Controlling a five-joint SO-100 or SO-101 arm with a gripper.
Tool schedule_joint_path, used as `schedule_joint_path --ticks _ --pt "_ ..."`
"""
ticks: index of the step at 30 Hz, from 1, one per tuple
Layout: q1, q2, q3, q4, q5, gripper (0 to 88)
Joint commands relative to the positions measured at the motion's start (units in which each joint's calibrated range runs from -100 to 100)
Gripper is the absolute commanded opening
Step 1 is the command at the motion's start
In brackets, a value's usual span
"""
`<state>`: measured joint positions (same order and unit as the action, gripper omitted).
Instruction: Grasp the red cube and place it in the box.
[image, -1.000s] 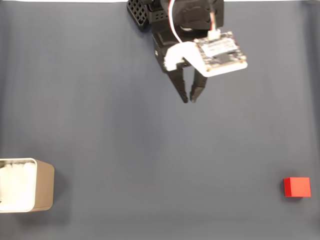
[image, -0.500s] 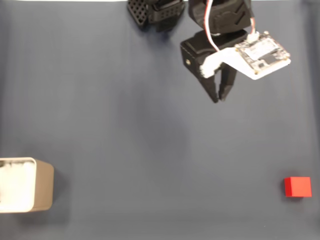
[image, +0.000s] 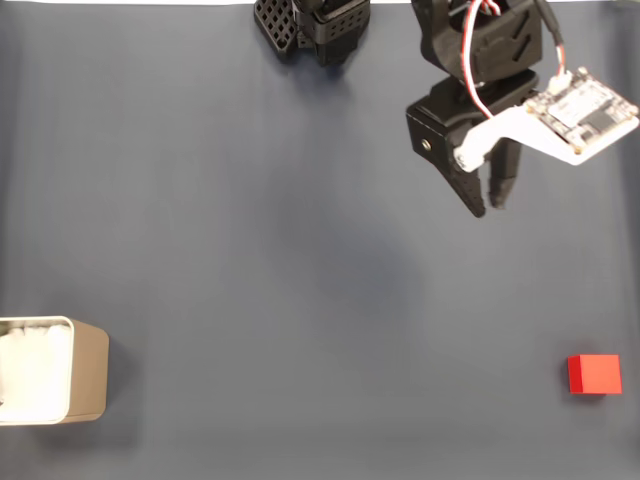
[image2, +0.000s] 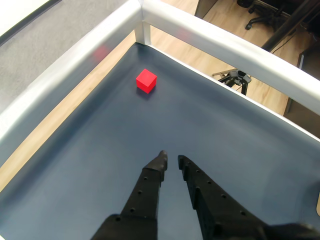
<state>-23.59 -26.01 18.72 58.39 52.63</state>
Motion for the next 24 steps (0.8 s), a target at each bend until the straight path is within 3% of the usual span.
schedule_joint_path --ticks 1,24 --pt "-0.91 0.97 -3.57 -1.84 -0.49 6.9" --pt "-3.19 18.56 -14.34 -8.88 -0.93 23.0"
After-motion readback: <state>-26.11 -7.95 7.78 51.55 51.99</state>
